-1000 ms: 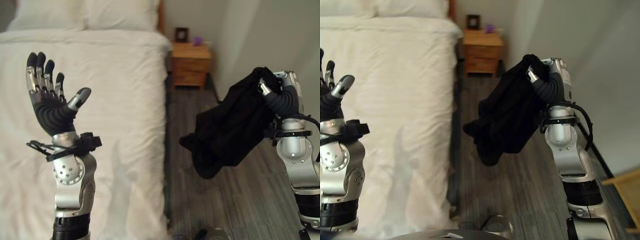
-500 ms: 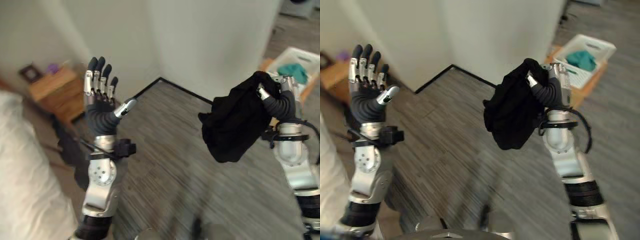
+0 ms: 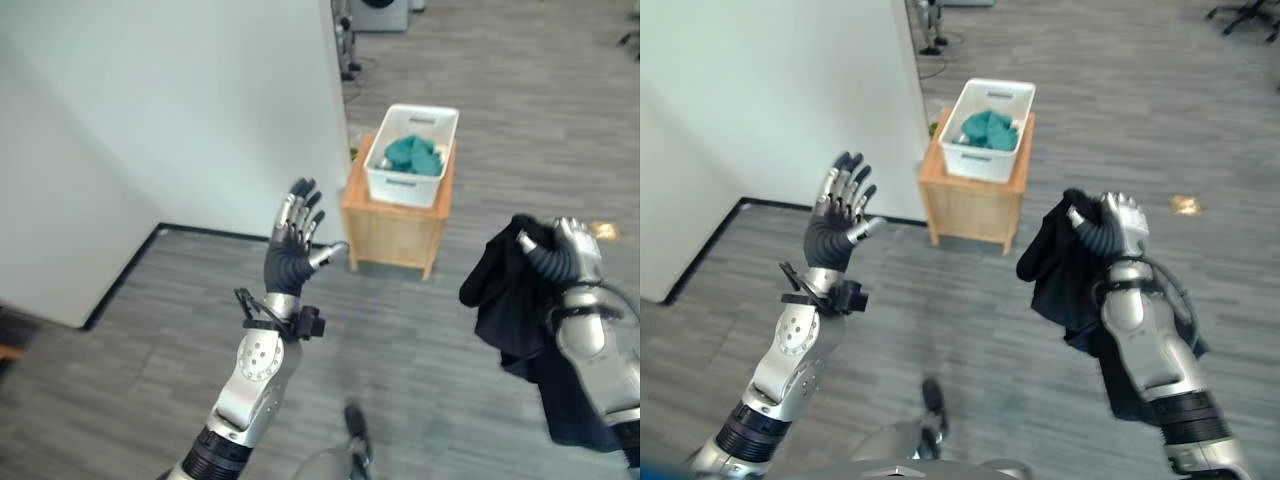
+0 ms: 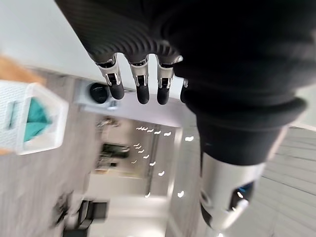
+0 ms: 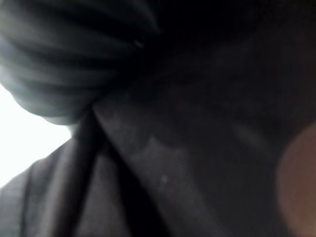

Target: Pick up bed clothes into laundry basket.

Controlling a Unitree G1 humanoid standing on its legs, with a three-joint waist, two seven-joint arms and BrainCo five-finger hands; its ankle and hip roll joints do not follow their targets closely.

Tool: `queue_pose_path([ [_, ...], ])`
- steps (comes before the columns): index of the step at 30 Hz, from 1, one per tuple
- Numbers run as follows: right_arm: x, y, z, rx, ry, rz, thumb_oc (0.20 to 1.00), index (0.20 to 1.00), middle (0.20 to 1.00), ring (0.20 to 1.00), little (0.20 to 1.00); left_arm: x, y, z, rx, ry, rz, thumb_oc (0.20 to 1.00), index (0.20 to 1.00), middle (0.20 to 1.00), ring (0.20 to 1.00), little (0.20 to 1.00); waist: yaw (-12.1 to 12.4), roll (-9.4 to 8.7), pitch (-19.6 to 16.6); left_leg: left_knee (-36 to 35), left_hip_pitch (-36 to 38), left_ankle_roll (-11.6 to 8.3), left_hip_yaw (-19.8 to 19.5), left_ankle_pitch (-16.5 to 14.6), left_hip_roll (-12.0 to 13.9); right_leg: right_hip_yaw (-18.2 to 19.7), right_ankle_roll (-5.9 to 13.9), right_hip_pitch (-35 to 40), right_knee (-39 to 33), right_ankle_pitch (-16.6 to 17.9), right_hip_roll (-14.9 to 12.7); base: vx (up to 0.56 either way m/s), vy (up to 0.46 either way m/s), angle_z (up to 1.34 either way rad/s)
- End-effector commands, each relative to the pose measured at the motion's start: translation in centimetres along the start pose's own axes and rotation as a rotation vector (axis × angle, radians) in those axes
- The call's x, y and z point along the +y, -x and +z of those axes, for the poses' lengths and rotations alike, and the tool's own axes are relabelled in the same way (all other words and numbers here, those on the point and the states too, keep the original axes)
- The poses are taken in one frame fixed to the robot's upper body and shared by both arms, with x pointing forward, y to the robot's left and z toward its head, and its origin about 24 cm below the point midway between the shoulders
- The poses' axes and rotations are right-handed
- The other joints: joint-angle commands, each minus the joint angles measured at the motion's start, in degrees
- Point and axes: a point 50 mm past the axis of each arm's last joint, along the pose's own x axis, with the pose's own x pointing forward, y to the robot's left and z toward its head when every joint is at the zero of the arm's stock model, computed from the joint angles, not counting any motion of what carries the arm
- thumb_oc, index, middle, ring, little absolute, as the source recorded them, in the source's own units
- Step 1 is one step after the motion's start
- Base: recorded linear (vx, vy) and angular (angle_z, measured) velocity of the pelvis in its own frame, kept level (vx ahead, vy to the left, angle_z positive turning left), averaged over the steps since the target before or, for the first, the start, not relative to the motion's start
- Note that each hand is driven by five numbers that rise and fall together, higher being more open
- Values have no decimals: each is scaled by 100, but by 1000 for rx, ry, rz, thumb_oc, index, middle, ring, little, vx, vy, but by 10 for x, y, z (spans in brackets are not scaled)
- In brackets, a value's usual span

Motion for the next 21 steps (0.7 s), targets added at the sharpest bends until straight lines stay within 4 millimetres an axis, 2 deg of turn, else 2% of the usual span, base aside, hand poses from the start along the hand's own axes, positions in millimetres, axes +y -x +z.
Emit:
queue_pose_path([
  [1, -47, -35, 29, -166, 76, -240, 200, 200, 200, 200, 200, 0, -18, 24, -142, -50, -7, 1000, 1000, 1000, 1000, 1000, -73, 148, 135, 59, 921, -1354, 380, -496, 757, 155, 818, -655, 289, 1858, -1116, 198, 143, -25],
  [2, -47, -36, 29, -167, 76, -241, 200, 200, 200, 200, 200, 0, -19, 24, -144, -51, -6, 1000, 1000, 1000, 1000, 1000, -59, 162, 127, 50, 901, -1354, 397, -473, 776, 169, 810, -691, 290, 1884, -1095, 232, 137, -8],
  [4, -48, -35, 32, -175, 65, -252, 200, 200, 200, 200, 200, -1, -18, 23, -144, -47, -5, 1000, 1000, 1000, 1000, 1000, -241, 237, 246, 40, 1131, -1330, 368, -650, 732, 107, 702, -1250, 368, 1618, -823, 211, 52, -2],
  [5, -49, -34, 33, -180, 65, -257, 200, 200, 200, 200, 200, 0, -18, 23, -144, -39, -1, 1000, 1000, 1000, 1000, 1000, -302, 231, 298, 40, 1220, -1339, 339, -716, 699, 7, 628, -1401, 100, 1467, -704, 380, -51, -22],
  [6, -49, -35, 37, -196, 41, -267, 200, 200, 200, 200, 200, 4, -16, 21, -132, -30, 13, 1000, 1000, 1000, 1000, 1000, -337, 188, 290, 40, 1399, -1363, 367, -945, 609, -433, 388, -1424, -922, 1196, -732, 449, -106, -22],
  [7, -50, -37, 40, -205, 35, -274, 200, 200, 200, 200, 200, 6, -14, 19, -125, -28, 18, 1000, 1000, 1000, 1000, 1000, -313, 170, 254, 40, 1534, -1410, 292, -1091, 573, -530, 364, -1496, -1368, 1216, -729, 383, -94, -14],
  [8, -50, -37, 40, -205, 33, -272, 200, 200, 200, 200, 200, 7, -14, 19, -124, -29, 18, 1000, 1000, 1000, 1000, 1000, -324, 186, 232, 40, 1535, -1418, 278, -1124, 594, -549, 363, -1443, -1471, 1226, -695, 293, -88, -5],
  [9, -51, -39, 43, -219, 32, -278, 200, 200, 200, 200, 200, 9, -11, 19, -117, -24, 27, 1000, 1000, 1000, 1000, 1000, -294, 170, 191, 40, 1616, -1467, 278, -1207, 596, -689, 367, -1472, -1903, 1354, -682, 292, -172, 15],
  [10, -58, -45, 50, -253, 59, -306, 200, 200, 200, 200, 200, 16, -8, 17, -105, -17, 44, 1000, 1000, 1000, 1000, 1000, -182, 70, 157, 40, 1714, -1513, 350, -1328, 570, -1020, 349, -1376, -2405, 1639, -802, 267, -174, 29],
  [11, -58, -44, 50, -253, 59, -305, 200, 200, 200, 200, 200, 16, -8, 17, -105, -17, 43, 1000, 1000, 1000, 1000, 1000, -191, 70, 169, 40, 1728, -1513, 343, -1330, 574, -1030, 350, -1346, -2434, 1653, -797, 260, -181, 39],
  [12, -59, -46, 51, -254, 59, -308, 200, 200, 200, 200, 200, 16, -5, 14, -87, -15, 41, 1000, 1000, 1000, 1000, 1000, -128, 14, 137, 178, 1793, -1554, 288, -1376, 560, -1066, 265, -1186, -2574, 1685, -778, 204, -129, 27],
  [13, -62, -48, 52, -261, 55, -319, 200, 200, 200, 200, 200, 15, -4, 12, -77, 1, 41, 1000, 1000, 1000, 1000, 1000, -75, -48, 101, 717, 1732, -1615, 253, -1501, 585, -1126, 189, -979, -2701, 1692, -756, 319, -211, 26],
  [14, -68, -52, 55, -279, 58, -340, 200, 200, 200, 200, 200, 16, -2, 10, -70, 25, 51, 1000, 1000, 1000, 1000, 1000, 39, -135, 79, 1333, 1554, -1726, 226, -1436, 644, -1215, 123, -719, -2813, 1682, -773, 345, -300, 58],
  [15, -78, -61, 59, -307, 77, -361, 200, 200, 200, 200, 200, 18, 2, 6, -50, 45, 63, 1000, 1000, 1000, 1000, 1000, 247, -286, 164, 2659, 1019, -2004, -17, -1151, 802, -1322, -63, -246, -3106, 1632, -734, 245, -236, 65],
  [16, -78, -62, 60, -308, 76, -362, 200, 200, 200, 200, 200, 18, 2, 7, -52, 45, 63, 1000, 1000, 1000, 1000, 1000, 223, -272, 178, 2739, 977, -2020, -45, -1179, 833, -1344, -77, -229, -3132, 1640, -709, 195, -234, 50],
  [17, -84, -69, 64, -328, 75, -377, 200, 200, 200, 200, 200, 21, 3, 5, -46, 47, 79, 1000, 1000, 1000, 1000, 1000, 355, -369, 249, 3339, 674, -2201, -139, -950, 913, -1405, -180, 8, -3251, 1581, -694, 118, -143, 7],
  [18, -88, -74, 65, -328, 85, -383, 200, 200, 200, 200, 200, 22, 6, 4, -38, 50, 89, 1000, 1000, 1000, 1000, 1000, 442, -462, 301, 3677, 431, -2262, -114, -834, 1028, -1452, -241, 156, -3290, 1526, -702, 272, -144, 19],
  [19, -95, -82, 65, -332, 102, -382, 200, 200, 200, 200, 200, 26, 11, 1, -15, 67, 103, 1000, 1000, 1000, 1000, 1000, 569, -545, 290, 3283, 285, -2216, 113, -766, 1368, -1550, -218, 302, -3324, 1440, -740, 207, -64, 29],
  [20, -95, -83, 66, -334, 102, -382, 200, 200, 200, 200, 200, 26, 11, 1, -15, 68, 104, 1000, 1000, 1000, 1000, 1000, 568, -547, 292, 3259, 302, -2214, 123, -757, 1358, -1544, -216, 304, -3324, 1441, -748, 296, 49, 63],
  [21, -103, -88, 64, -332, 126, -373, 200, 200, 200, 200, 200, 33, 18, -4, 26, 74, 124, 1000, 1000, 1000, 1000, 1000, 685, -562, 213, 2361, 311, -2162, 195, -750, 1443, -1631, -136, 371, -3332, 1352, -757, 226, 116, 39],
])
